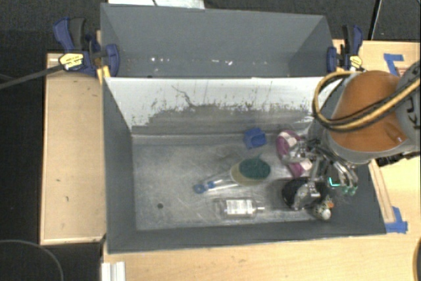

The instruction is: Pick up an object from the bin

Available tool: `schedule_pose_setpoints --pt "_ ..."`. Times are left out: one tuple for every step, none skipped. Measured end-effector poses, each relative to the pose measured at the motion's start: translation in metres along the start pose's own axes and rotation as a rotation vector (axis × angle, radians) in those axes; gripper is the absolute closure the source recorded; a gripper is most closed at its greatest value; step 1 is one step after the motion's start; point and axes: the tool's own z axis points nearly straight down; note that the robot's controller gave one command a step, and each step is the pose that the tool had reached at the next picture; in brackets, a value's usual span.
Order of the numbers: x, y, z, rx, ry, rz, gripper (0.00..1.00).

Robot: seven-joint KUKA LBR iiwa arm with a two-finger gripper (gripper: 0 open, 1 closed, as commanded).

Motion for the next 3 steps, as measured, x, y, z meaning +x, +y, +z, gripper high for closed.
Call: schedule_pose_setpoints --pt "0.015 -0.062 0.058 -0.009 -0.014 0.03 0.0" --pt "0.019 -0.055 0.028 0.001 -0.012 0.131 0.0" --pt "0.02 -0.06 0.029 0.003 -0.014 -0.028 0.0"
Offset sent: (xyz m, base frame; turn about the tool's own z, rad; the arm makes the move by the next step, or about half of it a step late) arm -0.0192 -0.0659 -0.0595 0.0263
